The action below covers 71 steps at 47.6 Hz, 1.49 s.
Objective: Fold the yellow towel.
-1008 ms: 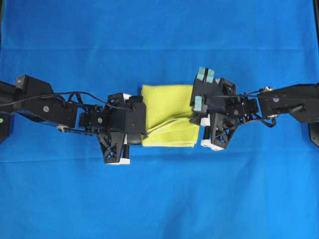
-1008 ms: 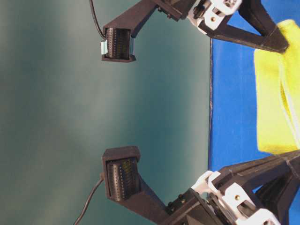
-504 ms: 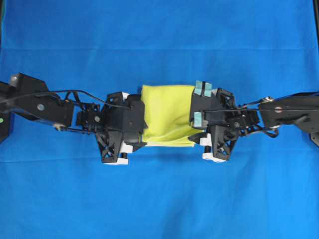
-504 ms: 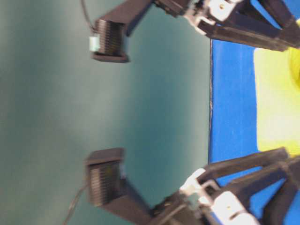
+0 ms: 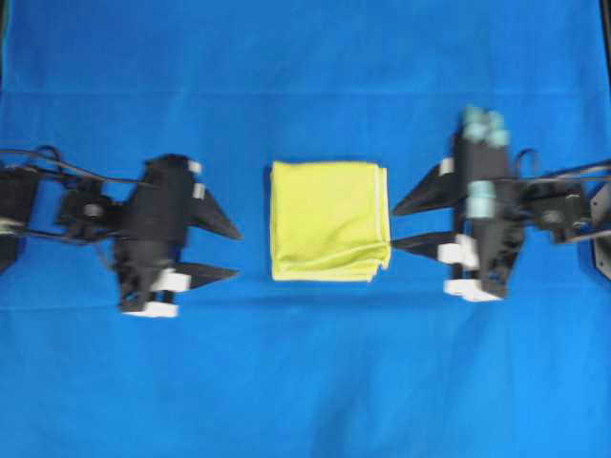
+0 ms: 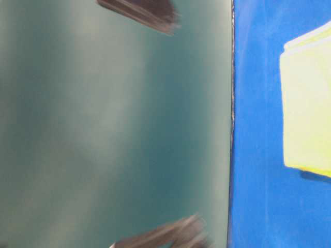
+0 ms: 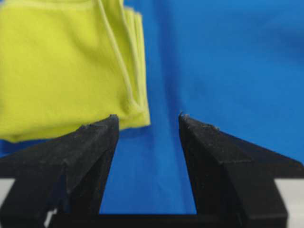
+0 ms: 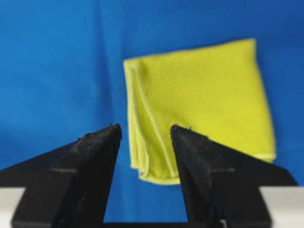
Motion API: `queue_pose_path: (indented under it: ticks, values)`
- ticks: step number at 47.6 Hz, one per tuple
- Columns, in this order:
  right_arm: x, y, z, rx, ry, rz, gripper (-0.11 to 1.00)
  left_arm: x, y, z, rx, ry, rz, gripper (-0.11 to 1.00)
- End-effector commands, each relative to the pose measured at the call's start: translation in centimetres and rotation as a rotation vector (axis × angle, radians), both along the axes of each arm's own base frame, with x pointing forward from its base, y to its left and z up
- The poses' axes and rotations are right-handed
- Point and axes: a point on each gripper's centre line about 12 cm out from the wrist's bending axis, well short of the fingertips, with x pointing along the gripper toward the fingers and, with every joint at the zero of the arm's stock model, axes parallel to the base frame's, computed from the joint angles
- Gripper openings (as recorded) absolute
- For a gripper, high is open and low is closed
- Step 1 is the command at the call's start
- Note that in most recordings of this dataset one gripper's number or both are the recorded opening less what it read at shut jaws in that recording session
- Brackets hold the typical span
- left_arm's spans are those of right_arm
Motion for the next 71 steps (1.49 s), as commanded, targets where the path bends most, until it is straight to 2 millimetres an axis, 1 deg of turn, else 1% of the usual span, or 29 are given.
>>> queue_pose_path:
  ticks: [1,9,12,16,20,24,30,34,38,43,52,71]
  values:
    - [-1.5,-0.6,2.0,-0.014,-0.076,-0.004,0.52,-1.8,0.2,2.5,0.000,-0.090,-0.009,0.51]
    - [-5.1,-1.2,3.6,-0.039,-0.179,0.001,0.52,-5.9,0.8,3.9,0.027,-0.185,-0.023,0.51]
    - [-6.4,-1.4,3.7,-0.052,-0.210,0.005,0.52,-7.4,1.0,4.4,0.028,-0.224,-0.023,0.51]
    - [-8.1,-1.5,3.6,-0.056,-0.253,0.013,0.52,-9.4,1.4,4.4,0.031,-0.264,-0.021,0.51]
    - [-9.7,-1.7,3.0,-0.050,-0.298,0.019,0.52,-11.3,2.0,3.6,0.033,-0.290,-0.005,0.51]
    - [-11.2,-2.0,1.9,-0.046,-0.336,0.017,0.52,-12.9,2.6,2.6,0.034,-0.310,0.017,0.51]
    - [-12.8,-2.7,0.0,-0.041,-0.365,-0.017,0.52,-15.2,3.4,0.5,0.034,-0.333,0.059,0.51]
    - [-13.7,-3.5,-1.6,-0.036,-0.367,-0.062,0.52,-16.2,3.9,-0.5,0.028,-0.352,0.085,0.51]
    - [-14.3,-4.2,-3.1,-0.031,-0.372,-0.112,0.52,-16.8,4.0,-1.0,0.026,-0.384,0.097,0.51]
    - [-14.5,-4.7,-4.1,-0.021,-0.381,-0.146,0.52,-17.0,4.0,-0.9,0.024,-0.396,0.098,0.51]
    - [-14.4,-4.8,-4.5,-0.019,-0.376,-0.149,0.51,-16.9,4.0,-1.1,0.024,-0.390,0.098,0.51]
    - [-14.4,-4.8,-4.4,-0.019,-0.376,-0.149,0.51,-16.9,4.0,-1.1,0.024,-0.390,0.098,0.51]
